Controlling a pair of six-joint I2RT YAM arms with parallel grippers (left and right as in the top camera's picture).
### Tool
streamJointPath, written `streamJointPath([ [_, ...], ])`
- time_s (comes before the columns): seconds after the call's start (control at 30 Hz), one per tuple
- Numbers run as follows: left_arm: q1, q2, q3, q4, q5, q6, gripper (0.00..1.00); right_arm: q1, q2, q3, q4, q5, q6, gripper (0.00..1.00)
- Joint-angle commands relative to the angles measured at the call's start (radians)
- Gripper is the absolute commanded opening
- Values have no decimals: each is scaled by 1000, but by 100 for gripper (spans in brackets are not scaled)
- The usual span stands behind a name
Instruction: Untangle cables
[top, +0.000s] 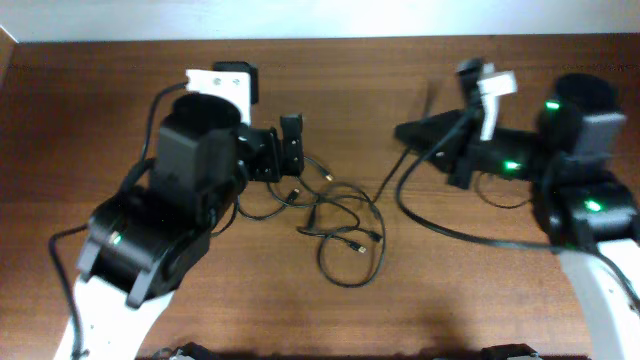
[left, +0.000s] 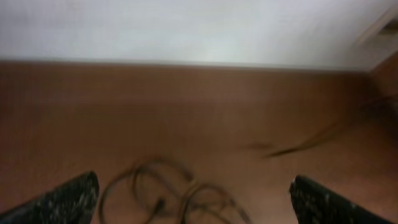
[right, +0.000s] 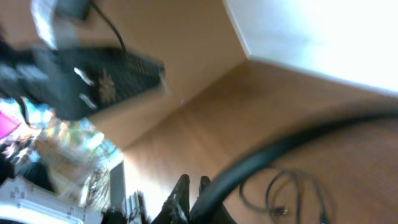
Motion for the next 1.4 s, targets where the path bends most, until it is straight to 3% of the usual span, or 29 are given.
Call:
streamJointPath([
  [0.0, -2, 78, -3, -61, 2, 1, 99, -104, -95, 66, 60, -28, 159, 4],
  [0.13, -2, 236, -3, -98, 84, 1, 99, -167, -166, 83, 444, -35, 483, 4],
  [0.23, -2, 306, -3, -116, 84, 1, 99, -282, -150, 83, 660, -8, 634, 4],
  [0.53, -1, 320, -3, -118, 83, 1, 99, -934, 18, 83, 644, -16, 612, 4],
  [0.83, -1, 320, -3, -118, 83, 1, 99, -1328, 222, 83, 715, 86, 609, 4],
  [1.0, -1, 320, -3, -118, 83, 1, 99, -1356, 322, 83, 652, 122, 455, 4],
  [1.27, -1, 320, -3, -118, 83, 1, 99, -1295, 652, 82, 319, 129, 188, 4],
  [1.33, -1, 320, -3, -118, 83, 1, 99, -1262, 690, 81, 276, 161, 188, 24],
  [1.37, -1, 320, -3, -118, 83, 1, 99, -1249, 695, 80, 247, 176, 188, 48],
])
